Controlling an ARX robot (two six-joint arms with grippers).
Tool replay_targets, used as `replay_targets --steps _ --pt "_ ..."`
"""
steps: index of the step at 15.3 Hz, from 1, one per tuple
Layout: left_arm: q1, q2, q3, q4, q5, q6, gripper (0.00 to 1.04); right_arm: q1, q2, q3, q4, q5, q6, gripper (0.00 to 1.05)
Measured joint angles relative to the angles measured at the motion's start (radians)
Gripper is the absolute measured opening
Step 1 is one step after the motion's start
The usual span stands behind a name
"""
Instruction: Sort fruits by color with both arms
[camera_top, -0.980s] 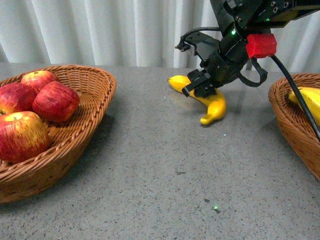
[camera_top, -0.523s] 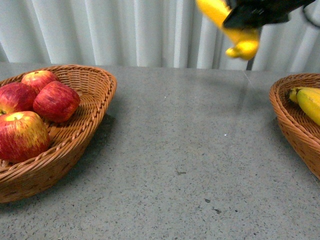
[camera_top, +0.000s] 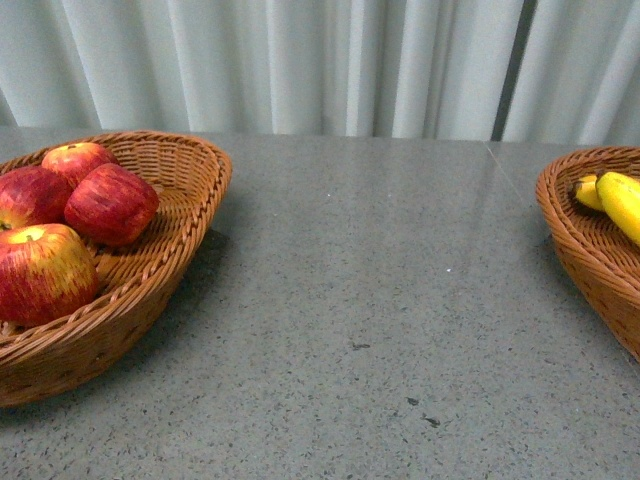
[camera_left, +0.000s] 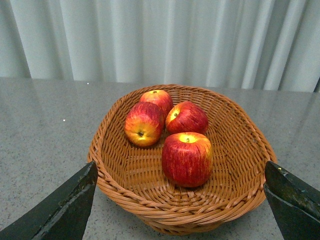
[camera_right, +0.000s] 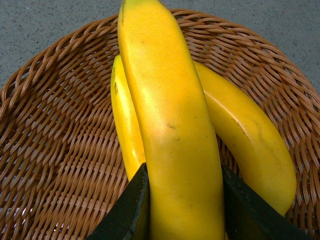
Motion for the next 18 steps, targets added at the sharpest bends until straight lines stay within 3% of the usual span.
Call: replay_targets --steps 1,5,6,10,14,15,16,18 --pt "0.000 0.000 0.000 0.000 0.000 0.000 0.98 0.001 0.000 0.000 0.006 -0.007 -0.004 0.52" --pt "0.000 0.000 0.000 0.000 0.000 0.000 0.98 0.015 -0.043 0.000 0.054 -0.060 0.041 0.95" --pt "0.000 0.000 0.000 0.000 0.000 0.000 0.98 0.023 -0.079 -0.005 0.086 -0.092 0.079 1.00" --pt "0.000 0.000 0.000 0.000 0.000 0.000 0.98 0.048 -0.267 -0.068 0.200 -0.226 0.288 0.98" --pt "0.000 0.000 0.000 0.000 0.000 0.000 0.98 0.089 -0.542 -0.186 0.208 -0.310 0.456 0.98" --pt "0.000 0.000 0.000 0.000 0.000 0.000 0.98 0.124 -0.642 -0.246 0.279 -0.171 0.467 0.92" --pt "0.000 0.000 0.000 0.000 0.000 0.000 0.98 0.181 -0.778 -0.344 0.267 0.058 0.457 0.79" --pt "0.000 0.000 0.000 0.000 0.000 0.000 0.98 0.273 -0.999 -0.525 0.167 0.342 0.449 0.59"
